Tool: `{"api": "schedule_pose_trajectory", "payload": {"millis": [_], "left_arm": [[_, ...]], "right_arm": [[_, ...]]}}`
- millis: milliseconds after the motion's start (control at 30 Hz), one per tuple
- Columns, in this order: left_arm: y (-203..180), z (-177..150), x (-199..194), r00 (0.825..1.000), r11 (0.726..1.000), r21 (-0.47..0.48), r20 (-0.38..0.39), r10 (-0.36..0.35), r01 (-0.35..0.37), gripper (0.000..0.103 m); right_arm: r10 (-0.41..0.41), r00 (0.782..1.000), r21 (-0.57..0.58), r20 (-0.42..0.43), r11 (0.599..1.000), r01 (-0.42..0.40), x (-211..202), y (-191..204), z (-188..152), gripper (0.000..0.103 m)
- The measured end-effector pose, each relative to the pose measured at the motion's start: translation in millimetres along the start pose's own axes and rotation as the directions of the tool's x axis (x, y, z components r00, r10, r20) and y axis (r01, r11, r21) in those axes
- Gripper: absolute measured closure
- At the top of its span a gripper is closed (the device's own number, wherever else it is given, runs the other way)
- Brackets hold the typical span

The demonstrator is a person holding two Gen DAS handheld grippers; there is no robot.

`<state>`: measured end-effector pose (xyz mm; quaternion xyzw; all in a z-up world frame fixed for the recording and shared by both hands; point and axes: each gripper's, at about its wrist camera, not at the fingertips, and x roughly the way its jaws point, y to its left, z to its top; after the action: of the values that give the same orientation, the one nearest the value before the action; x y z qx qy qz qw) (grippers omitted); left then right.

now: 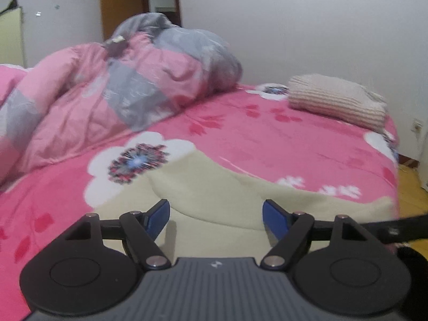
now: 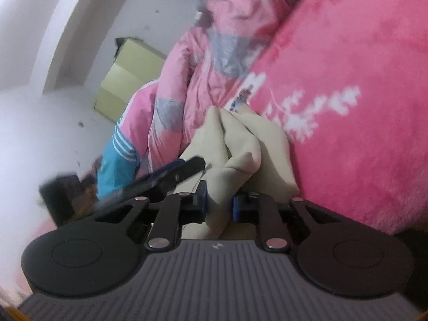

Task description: Fold clothes

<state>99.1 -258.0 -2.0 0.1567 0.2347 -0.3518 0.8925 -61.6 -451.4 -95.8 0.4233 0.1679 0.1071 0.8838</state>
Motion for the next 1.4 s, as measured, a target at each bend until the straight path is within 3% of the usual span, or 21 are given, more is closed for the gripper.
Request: {"api": "schedule_pose_trajectory", "payload": {"millis": [167,400,500,700,867,1000,1100,1167,1333,1400], "left_arm": [[6.6,5.7,12.5,1.0,0.999,-0.038,-0.009,0.008,-0.008,0.026],[2.7,1.2,22.1,0.999,1.0,-0.01,-0.044,0.017,-0.017,0.025],[4.8,-0.7,24.6,0.998,1.0,-0.015,-0.059,0.022,-0.023,0.025],[3.3,-2.8,28.7,0.997,1.0,-0.008,-0.071,0.022,-0.022,0.024],[1.1,-2.4,28.0,0.997,0.999,0.005,-0.071,0.032,-0.031,0.024],[-2.7,2.5,7.3,0.998,0.998,0.023,-0.029,0.062,-0.062,0.024],[-6.6,1.6,-23.6,1.0,0.999,0.024,0.005,0.023,-0.023,0.024],[-13.8,-5.4,-40.7,1.0,0.999,0.05,0.001,0.003,-0.003,0.024],[-35.4,-37.7,-56.1,0.999,0.991,0.131,-0.053,-0.005,0.012,0.024],[-35.0,-51.0,-53.1,0.999,0.995,0.102,-0.047,-0.004,0.009,0.024]], "right_arm": [[0.008,0.998,-0.085,0.061,0.996,-0.002,-7.9,14.9,10.1,0.089],[0.002,0.999,0.086,0.038,0.996,-0.006,-10.1,-22.3,-1.7,0.089],[0.022,0.999,0.042,0.043,0.999,-0.024,-9.5,-12.2,-0.5,0.089],[0.034,0.999,0.149,0.027,0.988,-0.038,-8.1,-33.6,-9.7,0.088],[0.01,0.999,0.131,0.04,0.991,-0.015,-28.2,-28.6,-11.1,0.077],[-0.075,0.992,0.039,0.097,0.997,0.072,-60.4,-21.6,-7.3,0.075],[-0.116,0.983,-0.067,0.139,0.99,0.126,-74.3,-9.0,1.2,0.081],[-0.134,0.985,-0.11,0.113,0.983,0.147,-65.2,-3.0,1.9,0.087],[-0.187,0.981,-0.216,0.041,0.957,0.192,-40.0,11.5,2.9,0.092],[-0.21,0.978,-0.259,0.014,0.944,0.207,-29.9,17.3,3.3,0.092]]}}
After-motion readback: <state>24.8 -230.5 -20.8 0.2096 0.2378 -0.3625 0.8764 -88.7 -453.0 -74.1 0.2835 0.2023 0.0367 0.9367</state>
